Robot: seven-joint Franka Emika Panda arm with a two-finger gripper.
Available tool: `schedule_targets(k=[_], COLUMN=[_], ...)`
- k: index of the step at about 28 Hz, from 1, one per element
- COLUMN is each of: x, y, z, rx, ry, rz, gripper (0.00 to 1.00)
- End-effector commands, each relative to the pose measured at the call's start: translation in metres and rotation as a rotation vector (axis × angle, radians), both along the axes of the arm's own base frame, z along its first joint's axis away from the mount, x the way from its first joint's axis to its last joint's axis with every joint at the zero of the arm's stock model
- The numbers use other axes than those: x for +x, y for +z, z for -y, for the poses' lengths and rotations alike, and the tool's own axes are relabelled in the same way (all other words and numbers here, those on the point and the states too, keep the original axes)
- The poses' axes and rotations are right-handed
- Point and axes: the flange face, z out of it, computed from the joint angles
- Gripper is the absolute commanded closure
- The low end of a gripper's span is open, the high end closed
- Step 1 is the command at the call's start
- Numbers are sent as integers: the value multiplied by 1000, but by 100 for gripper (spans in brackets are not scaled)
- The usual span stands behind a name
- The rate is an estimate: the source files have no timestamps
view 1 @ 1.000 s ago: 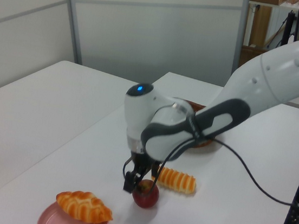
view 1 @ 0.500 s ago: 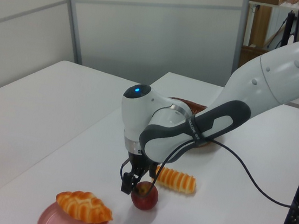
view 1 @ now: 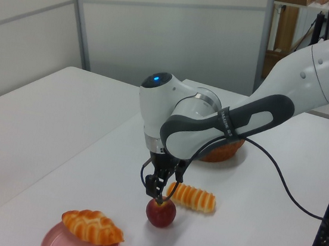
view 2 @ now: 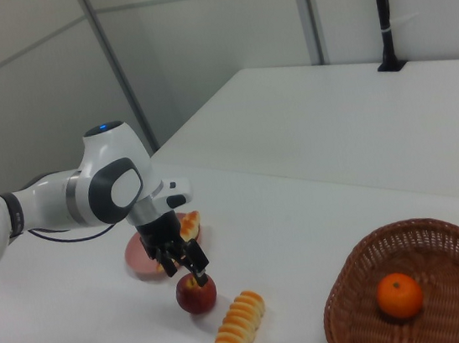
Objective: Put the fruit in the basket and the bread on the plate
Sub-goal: 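Lower the gripper and close it around the apple, then carry the apple into the basket beside the orange and release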
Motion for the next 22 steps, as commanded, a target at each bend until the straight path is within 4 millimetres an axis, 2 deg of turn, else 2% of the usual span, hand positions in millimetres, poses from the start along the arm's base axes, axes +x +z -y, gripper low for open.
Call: schedule_targets(k=[1, 5, 14, 17, 18, 19, 21, 22], x=[2, 8, 11, 12, 13, 14, 14, 14], y=[-28, -50, -59, -61, -61, -59, -57, -55], z=[-8, -23, -27, -26, -25, -19, -18, -18], rx=[3, 15, 17, 15, 16, 15, 16, 15], ry=[19, 39, 52, 61, 58, 50, 47, 47], rz=[-11, 6, 15, 12, 13, 15, 15, 15], gripper=[0, 0, 1, 23, 39, 72, 91, 97])
